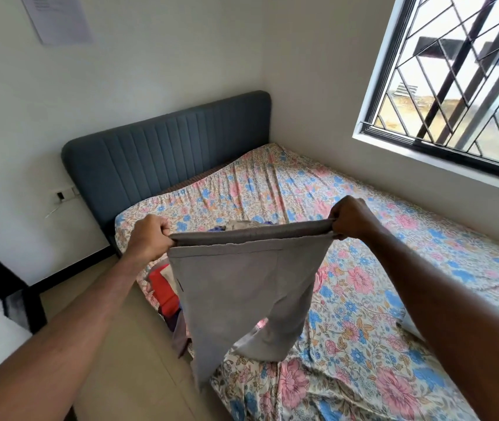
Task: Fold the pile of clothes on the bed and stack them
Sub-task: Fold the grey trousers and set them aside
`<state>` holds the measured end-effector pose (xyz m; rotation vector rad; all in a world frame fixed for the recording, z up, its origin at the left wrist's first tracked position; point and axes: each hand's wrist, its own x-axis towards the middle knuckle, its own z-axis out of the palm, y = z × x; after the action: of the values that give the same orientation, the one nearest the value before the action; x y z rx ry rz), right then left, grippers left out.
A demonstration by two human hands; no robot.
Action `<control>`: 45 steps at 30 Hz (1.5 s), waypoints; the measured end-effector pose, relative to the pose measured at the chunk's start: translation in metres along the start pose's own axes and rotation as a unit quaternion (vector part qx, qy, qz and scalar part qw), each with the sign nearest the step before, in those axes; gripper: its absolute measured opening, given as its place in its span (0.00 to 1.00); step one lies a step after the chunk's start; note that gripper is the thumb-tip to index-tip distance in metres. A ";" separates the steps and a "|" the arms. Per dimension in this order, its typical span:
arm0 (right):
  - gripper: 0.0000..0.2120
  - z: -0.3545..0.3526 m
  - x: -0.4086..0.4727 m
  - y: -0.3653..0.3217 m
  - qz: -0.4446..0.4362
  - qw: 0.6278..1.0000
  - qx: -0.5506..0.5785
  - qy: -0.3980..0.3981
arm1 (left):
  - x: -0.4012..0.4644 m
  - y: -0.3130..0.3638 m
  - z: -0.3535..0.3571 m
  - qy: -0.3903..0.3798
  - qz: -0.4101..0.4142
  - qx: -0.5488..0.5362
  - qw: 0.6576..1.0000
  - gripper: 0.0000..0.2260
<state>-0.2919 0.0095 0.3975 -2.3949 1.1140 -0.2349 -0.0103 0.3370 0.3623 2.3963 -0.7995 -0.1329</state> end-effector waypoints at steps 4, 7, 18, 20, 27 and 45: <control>0.06 0.012 -0.001 0.000 0.029 0.995 0.082 -0.039 | 0.007 -0.002 -0.005 -0.013 0.061 0.007 0.998 0.22; 0.04 0.014 -0.002 0.006 0.065 0.988 0.129 -0.058 | 0.008 -0.010 -0.014 -0.113 0.084 0.014 0.990 0.19; 0.05 0.020 -0.006 -0.023 0.007 0.994 -0.102 0.039 | 0.006 -0.026 -0.022 -0.187 -0.150 -0.058 0.969 0.09; 0.04 0.021 -0.006 -0.029 -0.001 0.993 -0.116 0.022 | 0.004 -0.031 -0.022 -0.169 -0.173 -0.108 0.964 0.10; 0.07 0.029 0.000 -0.048 0.052 0.988 0.138 -0.054 | 0.010 -0.022 0.002 -0.013 -0.268 -0.391 0.881 0.09; 0.13 0.025 0.001 -0.058 0.159 0.917 0.355 -0.085 | 0.016 -0.060 -0.063 -0.244 -0.147 -0.248 0.926 0.15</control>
<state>-0.2437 0.0491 0.4047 -1.5424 1.0786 -0.2588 0.0507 0.3985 0.3808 1.9880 -0.5203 -0.9654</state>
